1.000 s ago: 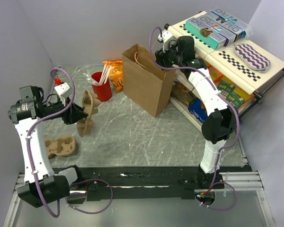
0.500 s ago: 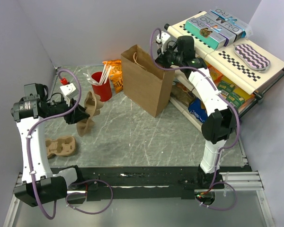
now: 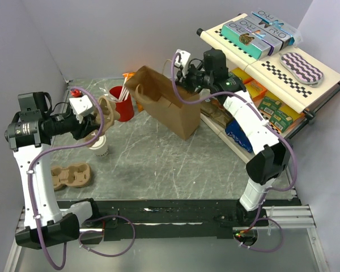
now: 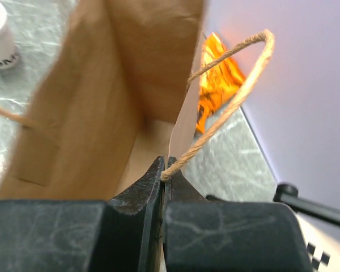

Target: Pack the takeout coffee

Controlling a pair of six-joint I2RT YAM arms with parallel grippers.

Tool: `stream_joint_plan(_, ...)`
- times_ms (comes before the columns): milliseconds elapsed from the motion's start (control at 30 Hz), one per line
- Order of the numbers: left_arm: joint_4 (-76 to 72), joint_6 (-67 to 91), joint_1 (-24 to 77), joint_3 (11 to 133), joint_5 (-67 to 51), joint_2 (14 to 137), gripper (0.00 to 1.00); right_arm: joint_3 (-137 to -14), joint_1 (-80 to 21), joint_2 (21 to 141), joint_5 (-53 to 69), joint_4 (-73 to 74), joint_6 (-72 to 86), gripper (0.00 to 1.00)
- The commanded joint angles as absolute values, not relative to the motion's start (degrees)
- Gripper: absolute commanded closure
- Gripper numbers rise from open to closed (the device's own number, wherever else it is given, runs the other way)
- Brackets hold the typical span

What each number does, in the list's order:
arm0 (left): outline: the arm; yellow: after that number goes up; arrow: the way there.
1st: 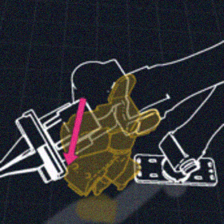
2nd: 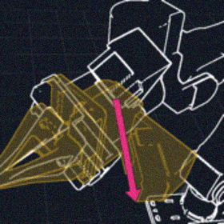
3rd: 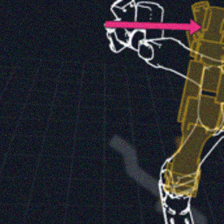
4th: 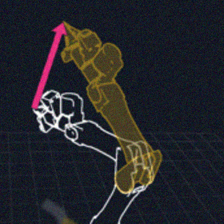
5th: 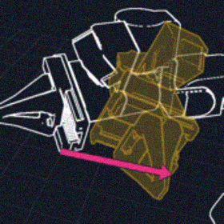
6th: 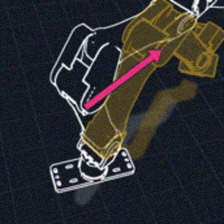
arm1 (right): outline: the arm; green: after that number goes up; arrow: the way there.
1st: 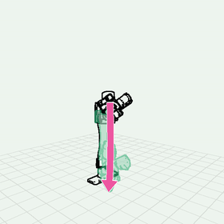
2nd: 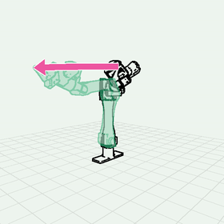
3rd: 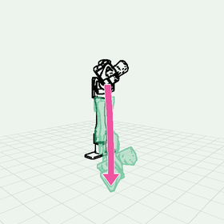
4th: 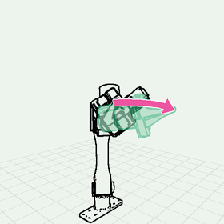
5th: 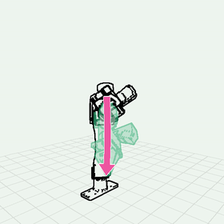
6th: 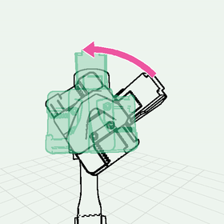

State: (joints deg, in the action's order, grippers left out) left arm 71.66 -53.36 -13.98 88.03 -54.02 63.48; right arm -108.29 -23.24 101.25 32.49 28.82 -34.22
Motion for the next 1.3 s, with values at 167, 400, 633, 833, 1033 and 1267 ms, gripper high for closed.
stream_joint_plan(167, 65.3, -52.3, -13.1, 91.5, -56.1, 62.4, 0.99, -106.9, -27.0, 94.7, 32.6, 31.9, -38.8, 1.0)
stream_joint_plan(400, 43.3, -32.8, -11.0, 94.7, -61.5, 58.3, 0.99, -102.2, -30.5, 90.4, 31.5, 32.1, -37.0, 1.0)
stream_joint_plan(633, 18.8, -11.8, -4.4, 92.6, -62.8, 58.0, 0.99, -102.1, -32.9, 88.4, 30.3, 32.4, -33.7, 1.0)
stream_joint_plan(833, 20.5, -20.0, 9.6, 91.9, -54.6, 59.7, 0.99, -103.5, -33.0, 87.9, 30.6, 34.0, -30.3, 1.0)
stream_joint_plan(1033, 20.9, -28.2, 21.9, 85.3, -47.1, 59.2, 0.99, -100.6, -33.6, 85.8, 31.0, 33.8, -29.1, 1.0)
stream_joint_plan(1267, 20.3, -33.9, 28.7, 80.3, -41.2, 60.0, 0.99, -98.8, -33.5, 84.0, 31.5, 33.5, -28.4, 1.0)
